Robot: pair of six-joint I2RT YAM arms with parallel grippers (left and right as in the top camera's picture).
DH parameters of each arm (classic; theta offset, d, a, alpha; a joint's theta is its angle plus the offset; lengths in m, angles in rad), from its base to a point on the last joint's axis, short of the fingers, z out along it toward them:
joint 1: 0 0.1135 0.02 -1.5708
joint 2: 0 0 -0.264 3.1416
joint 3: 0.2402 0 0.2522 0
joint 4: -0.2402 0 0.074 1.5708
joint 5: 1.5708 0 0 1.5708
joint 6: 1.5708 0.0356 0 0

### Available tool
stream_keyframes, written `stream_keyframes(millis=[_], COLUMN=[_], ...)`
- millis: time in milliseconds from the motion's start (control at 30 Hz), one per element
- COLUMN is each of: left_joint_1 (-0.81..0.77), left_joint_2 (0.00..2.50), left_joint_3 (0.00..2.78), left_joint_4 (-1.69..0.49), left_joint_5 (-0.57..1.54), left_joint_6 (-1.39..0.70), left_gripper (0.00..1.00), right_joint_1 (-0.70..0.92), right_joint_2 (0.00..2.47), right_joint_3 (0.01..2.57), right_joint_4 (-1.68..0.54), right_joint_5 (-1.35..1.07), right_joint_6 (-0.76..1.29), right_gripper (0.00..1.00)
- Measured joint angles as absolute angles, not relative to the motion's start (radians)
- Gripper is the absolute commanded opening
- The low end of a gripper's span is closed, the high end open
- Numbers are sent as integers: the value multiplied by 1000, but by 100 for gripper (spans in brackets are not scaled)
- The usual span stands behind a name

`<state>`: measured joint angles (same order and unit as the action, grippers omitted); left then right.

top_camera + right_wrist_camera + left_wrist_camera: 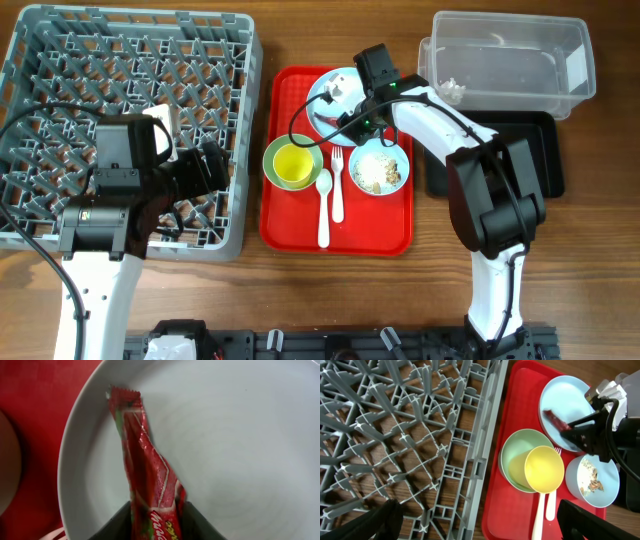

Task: Sort waste into correct bins and load items into the dishwasher rack
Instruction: 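Carry the red wrapper to the clear bin and drop it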

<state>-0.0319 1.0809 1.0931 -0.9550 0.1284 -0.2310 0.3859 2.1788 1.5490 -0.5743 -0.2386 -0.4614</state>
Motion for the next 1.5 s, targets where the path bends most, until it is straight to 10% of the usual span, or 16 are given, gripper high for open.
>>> stream_keyframes(millis=[767, 1167, 1333, 1500], left_joint_1=[-32, -32, -32, -32], left_joint_2=[1081, 1081, 1081, 1081], left_joint_3=[1093, 1093, 1093, 1093], left_joint_4=[-955, -955, -955, -955], left_joint_5=[129, 129, 128, 129], left_joint_6=[-231, -231, -231, -231], left_gripper=[100, 100, 100, 100], right_joint_1=[69, -62, -62, -62], right_joint_2=[1760, 1885, 1919, 1919], right_joint_3=[1554, 1553, 1553, 1553], right_joint_4=[-437, -379, -376, -387], right_joint_5=[-1, -2, -7, -4], right_joint_6=[18, 163, 165, 165], right_gripper=[9, 57, 57, 23])
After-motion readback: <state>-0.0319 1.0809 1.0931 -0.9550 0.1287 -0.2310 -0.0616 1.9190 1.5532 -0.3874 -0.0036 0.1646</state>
